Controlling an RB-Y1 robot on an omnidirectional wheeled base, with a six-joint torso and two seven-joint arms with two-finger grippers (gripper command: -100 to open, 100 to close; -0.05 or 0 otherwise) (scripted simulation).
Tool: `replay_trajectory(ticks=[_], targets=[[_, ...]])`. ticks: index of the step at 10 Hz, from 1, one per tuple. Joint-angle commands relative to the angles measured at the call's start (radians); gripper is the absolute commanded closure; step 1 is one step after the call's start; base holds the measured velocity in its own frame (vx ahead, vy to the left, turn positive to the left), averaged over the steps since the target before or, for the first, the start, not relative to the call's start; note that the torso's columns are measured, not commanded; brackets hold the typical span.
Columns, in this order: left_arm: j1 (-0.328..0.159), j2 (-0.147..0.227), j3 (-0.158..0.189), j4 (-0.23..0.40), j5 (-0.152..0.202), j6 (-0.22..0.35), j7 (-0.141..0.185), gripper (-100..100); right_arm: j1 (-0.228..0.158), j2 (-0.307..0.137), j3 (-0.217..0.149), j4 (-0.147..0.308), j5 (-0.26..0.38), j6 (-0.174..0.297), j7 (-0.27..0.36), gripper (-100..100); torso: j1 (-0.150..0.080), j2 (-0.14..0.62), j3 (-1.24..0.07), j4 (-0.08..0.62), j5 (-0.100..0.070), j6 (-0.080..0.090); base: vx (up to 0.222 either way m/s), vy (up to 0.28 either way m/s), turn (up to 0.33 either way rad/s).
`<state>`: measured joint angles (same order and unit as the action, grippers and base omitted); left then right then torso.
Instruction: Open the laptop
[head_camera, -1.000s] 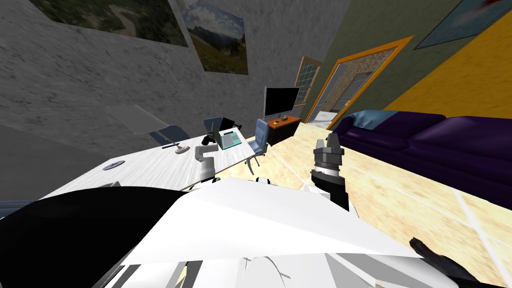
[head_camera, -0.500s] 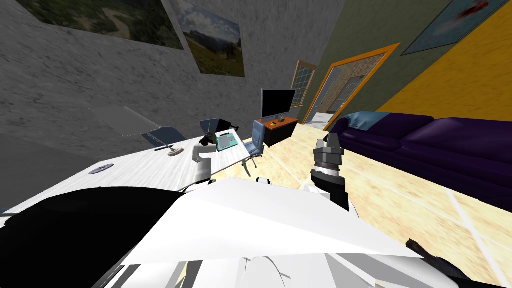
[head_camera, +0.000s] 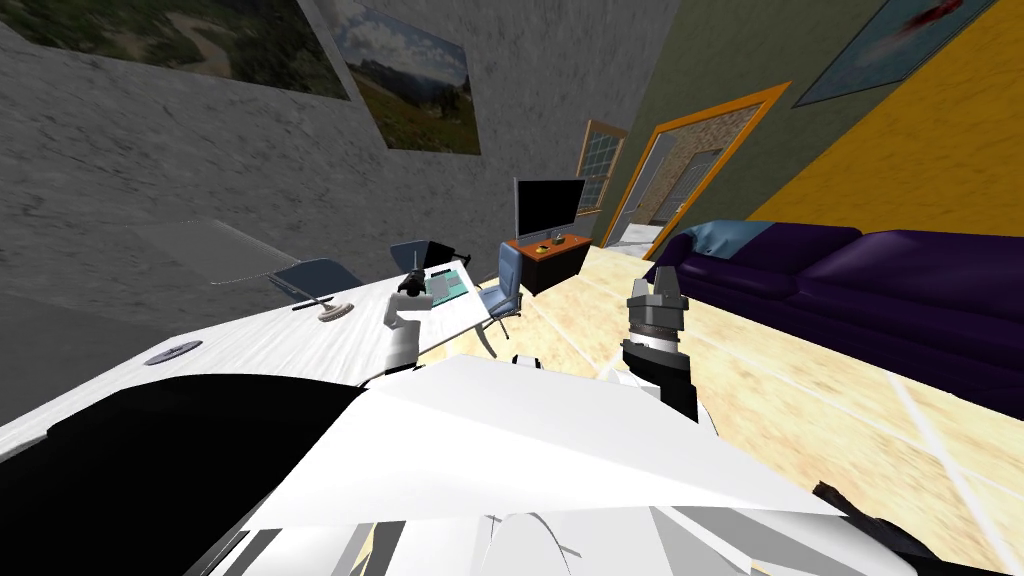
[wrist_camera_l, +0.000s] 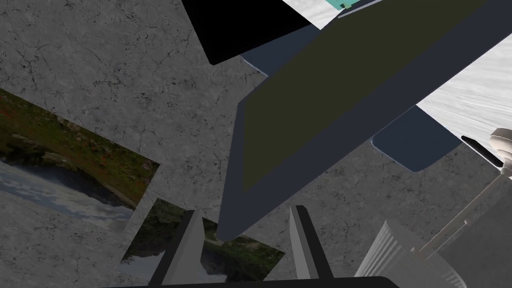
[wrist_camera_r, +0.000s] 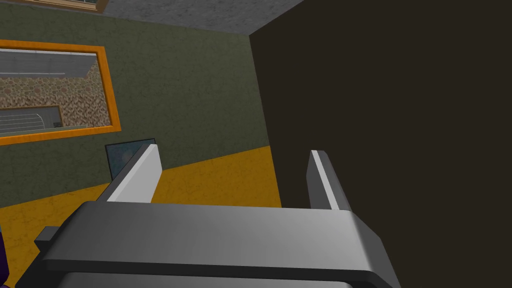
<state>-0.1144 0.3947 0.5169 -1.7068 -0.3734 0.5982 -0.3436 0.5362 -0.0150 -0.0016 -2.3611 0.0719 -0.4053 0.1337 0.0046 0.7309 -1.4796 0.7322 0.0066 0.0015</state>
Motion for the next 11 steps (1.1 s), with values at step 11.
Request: replay_trajectory(ticks=[11], targets=[[0.15, -0.044, -0.034, 0.057, -0.292, -0.177, -0.059, 100, 0.0, 0.0, 0.0, 0.0, 0.0, 0.0, 0.0, 0, 0.001, 0.009, 0.005, 0.005, -0.003, -0.006, 0.088, -0.063, 0.013]])
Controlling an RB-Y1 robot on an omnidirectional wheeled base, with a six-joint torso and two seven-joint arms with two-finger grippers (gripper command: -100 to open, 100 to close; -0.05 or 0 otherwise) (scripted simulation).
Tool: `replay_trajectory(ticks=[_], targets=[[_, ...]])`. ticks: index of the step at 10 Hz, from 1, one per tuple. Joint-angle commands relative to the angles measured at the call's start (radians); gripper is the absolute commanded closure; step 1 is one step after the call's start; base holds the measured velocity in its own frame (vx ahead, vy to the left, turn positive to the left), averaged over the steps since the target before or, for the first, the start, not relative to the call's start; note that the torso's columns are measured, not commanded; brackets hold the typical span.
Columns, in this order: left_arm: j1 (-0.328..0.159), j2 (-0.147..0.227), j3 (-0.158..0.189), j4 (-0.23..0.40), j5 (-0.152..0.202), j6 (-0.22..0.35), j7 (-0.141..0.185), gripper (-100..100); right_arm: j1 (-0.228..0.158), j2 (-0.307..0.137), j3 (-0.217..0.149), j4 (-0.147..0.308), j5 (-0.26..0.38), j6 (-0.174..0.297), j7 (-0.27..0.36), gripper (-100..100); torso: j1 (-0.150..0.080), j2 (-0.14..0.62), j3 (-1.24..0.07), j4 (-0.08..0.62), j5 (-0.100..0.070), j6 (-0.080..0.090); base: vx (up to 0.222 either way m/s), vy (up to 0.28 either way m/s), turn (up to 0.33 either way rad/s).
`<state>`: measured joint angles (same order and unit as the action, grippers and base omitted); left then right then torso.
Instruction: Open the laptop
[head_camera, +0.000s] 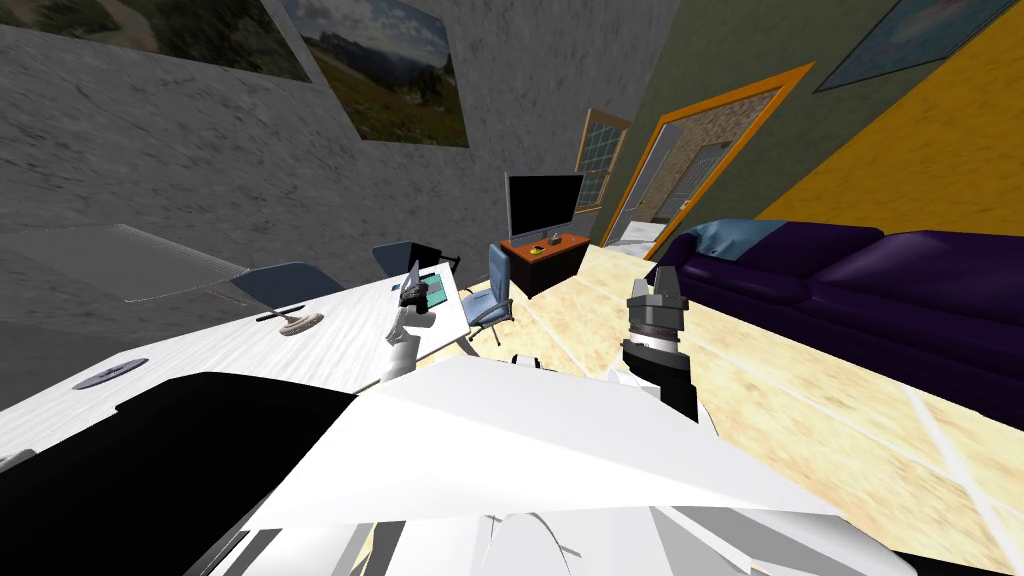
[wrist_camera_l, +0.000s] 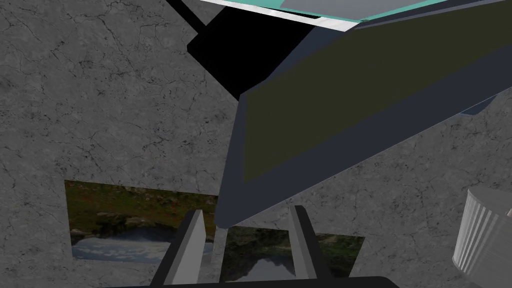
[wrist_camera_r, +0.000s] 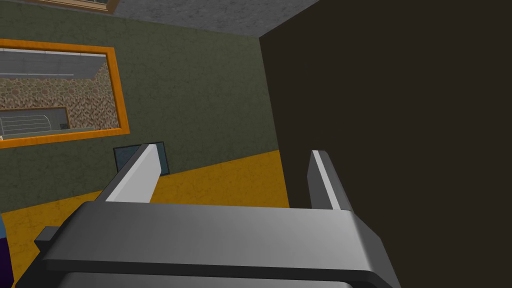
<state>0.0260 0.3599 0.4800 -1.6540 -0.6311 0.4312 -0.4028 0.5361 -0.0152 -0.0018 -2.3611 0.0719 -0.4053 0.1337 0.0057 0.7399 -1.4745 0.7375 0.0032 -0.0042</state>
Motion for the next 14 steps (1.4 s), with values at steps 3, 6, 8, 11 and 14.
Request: replay_trajectory(ticks=[3, 6, 8, 11, 14], targets=[[0.044, -0.05, 0.008, 0.01, -0.122, -0.072, 0.007, 100, 0.0, 0.0, 0.0, 0.0, 0.0, 0.0, 0.0, 0, -0.001, -0.002, -0.002, 0.0, -0.001, 0.002, 0.066, -0.019, 0.05], [0.015, -0.001, -0.01, -0.004, -0.079, 0.001, -0.018, -100, 0.0, 0.0, 0.0, 0.0, 0.0, 0.0, 0.0, 0, -0.002, 0.001, 0.0, 0.001, -0.002, 0.004, -0.01, -0.01, -0.053], [-0.003, 0.031, -0.02, -0.008, -0.05, 0.045, -0.034, -100, 0.0, 0.0, 0.0, 0.0, 0.0, 0.0, 0.0, 0, -0.005, 0.002, 0.001, 0.002, -0.003, 0.004, -0.09, 0.009, -0.066], [-0.031, 0.078, -0.034, -0.014, -0.007, 0.111, -0.057, -100, 0.0, 0.0, 0.0, 0.0, 0.0, 0.0, 0.0, 0, -0.006, -0.004, -0.003, 0.0, -0.003, 0.004, -0.067, -0.001, -0.068], [-0.049, 0.098, -0.04, -0.01, 0.007, 0.136, -0.065, -100, 0.0, 0.0, 0.0, 0.0, 0.0, 0.0, 0.0, 0, -0.005, -0.002, -0.002, 0.0, -0.003, 0.004, -0.043, 0.001, -0.049]])
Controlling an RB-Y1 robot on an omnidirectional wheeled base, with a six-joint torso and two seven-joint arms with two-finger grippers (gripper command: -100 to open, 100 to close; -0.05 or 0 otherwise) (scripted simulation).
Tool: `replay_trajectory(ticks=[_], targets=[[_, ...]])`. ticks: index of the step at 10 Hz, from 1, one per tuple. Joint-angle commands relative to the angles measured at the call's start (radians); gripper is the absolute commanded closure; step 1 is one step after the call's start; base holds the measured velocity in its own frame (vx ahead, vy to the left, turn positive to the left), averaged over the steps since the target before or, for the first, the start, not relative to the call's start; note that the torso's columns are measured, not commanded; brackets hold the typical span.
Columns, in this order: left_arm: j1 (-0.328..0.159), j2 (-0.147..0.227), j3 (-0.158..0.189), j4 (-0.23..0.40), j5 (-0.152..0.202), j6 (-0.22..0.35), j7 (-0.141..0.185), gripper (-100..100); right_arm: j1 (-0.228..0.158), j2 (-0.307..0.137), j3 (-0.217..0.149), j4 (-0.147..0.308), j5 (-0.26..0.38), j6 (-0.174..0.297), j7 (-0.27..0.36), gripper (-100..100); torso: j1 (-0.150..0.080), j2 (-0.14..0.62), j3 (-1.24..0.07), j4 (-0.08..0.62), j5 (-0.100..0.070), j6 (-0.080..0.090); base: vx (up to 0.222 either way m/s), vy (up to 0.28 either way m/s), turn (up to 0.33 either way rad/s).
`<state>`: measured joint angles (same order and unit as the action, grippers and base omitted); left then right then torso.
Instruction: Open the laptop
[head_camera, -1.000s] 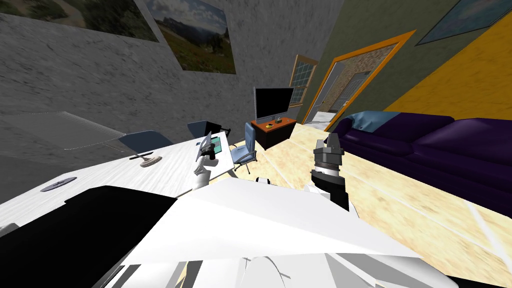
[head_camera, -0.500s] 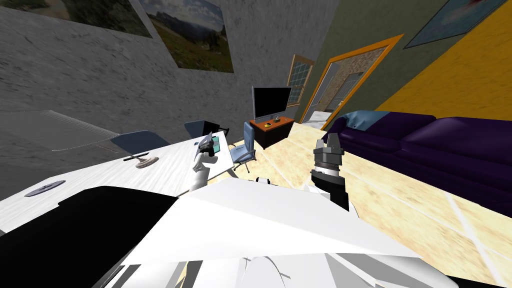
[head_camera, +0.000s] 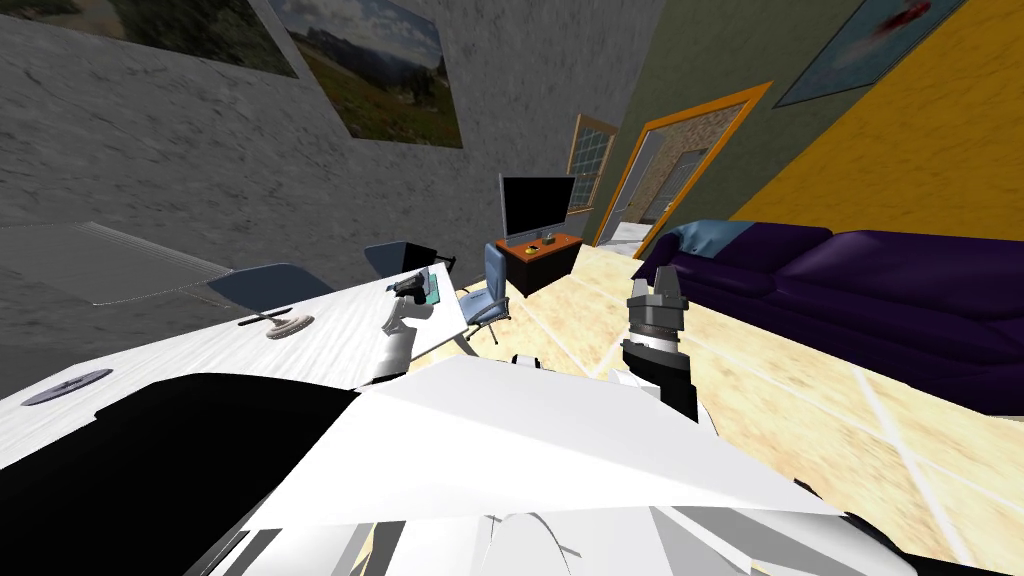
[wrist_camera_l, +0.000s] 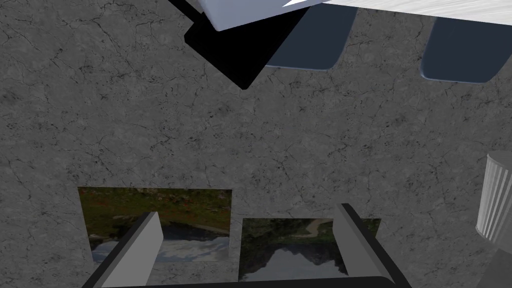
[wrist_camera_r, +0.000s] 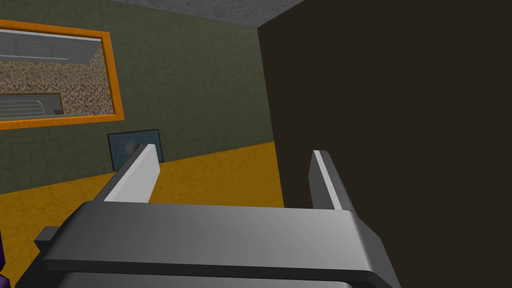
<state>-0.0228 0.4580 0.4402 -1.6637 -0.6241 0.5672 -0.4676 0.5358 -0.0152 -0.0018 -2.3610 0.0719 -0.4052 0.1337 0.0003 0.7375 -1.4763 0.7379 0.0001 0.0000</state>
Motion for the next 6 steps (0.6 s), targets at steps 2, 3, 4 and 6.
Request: replay_trajectory(ticks=[2, 3, 4, 6], targets=[[-0.001, 0.002, 0.0, 0.001, 0.001, 0.004, -0.001, 0, 0.0, 0.0, 0.0, 0.0, 0.0, 0.0, 0.0, 0, 0.0, -0.001, -0.001, 0.0, 0.0, 0.0, 0.0, 0.0, 0.0], [-0.001, 0.002, 0.0, 0.001, 0.001, 0.004, -0.001, 0, 0.0, 0.0, 0.0, 0.0, 0.0, 0.0, 0.0, 0, 0.0, -0.001, 0.0, 0.0, 0.0, 0.0, 0.0, 0.0, 0.0], [-0.001, 0.002, 0.0, 0.001, 0.001, 0.004, -0.001, 0, 0.0, 0.0, 0.0, 0.0, 0.0, 0.0, 0.0, 0, 0.0, 0.0, 0.0, 0.0, 0.0, 0.0, 0.0, 0.0, 0.0], [-0.001, 0.002, 0.0, 0.001, 0.001, 0.004, -0.001, 0, 0.0, 0.0, 0.0, 0.0, 0.0, 0.0, 0.0, 0, 0.0, 0.001, 0.0, 0.0, 0.0, 0.0, 0.0, 0.0, 0.0]])
